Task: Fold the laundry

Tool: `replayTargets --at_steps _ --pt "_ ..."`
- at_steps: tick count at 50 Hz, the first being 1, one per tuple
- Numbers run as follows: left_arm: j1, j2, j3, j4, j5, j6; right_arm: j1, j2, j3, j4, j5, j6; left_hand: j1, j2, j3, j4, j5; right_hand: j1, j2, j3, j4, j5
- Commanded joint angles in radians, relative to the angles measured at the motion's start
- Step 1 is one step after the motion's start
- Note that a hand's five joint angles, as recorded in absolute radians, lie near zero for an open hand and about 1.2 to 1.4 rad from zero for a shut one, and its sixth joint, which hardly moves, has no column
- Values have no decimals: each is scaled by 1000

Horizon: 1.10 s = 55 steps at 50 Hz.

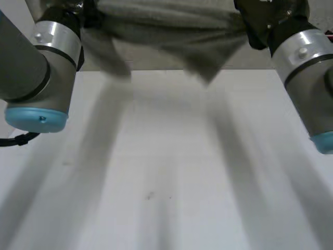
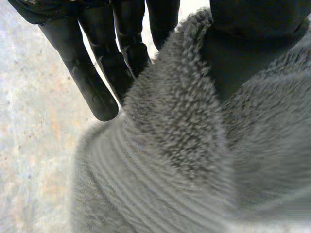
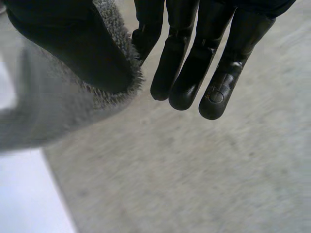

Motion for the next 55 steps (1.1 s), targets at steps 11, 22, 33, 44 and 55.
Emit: replayTargets --at_steps 11,22,33,44,55 --pt "-28 -26 -624 66 24 -46 81 66 340 -100 -84 -15 145 77 77 77 124 431 226 220 207 243" --pt "-129 81 -823 -49 23 162 68 132 395 21 -82 -27 -741 -809 -809 -809 -762 431 226 220 207 243" --pt "-40 287 -692 -114 29 190 40 130 426 19 -93 -13 -900 -968 -968 -968 -921 431 226 220 207 243" --pt "96 235 -567 -131 318 185 8 129 467 -59 -99 -33 -783 -851 -851 -851 -804 431 226 220 207 243" --pt "112 -37 -379 -279 382 191 -17 127 498 -125 -122 -68 -680 -747 -748 -748 -701 431 226 220 207 243"
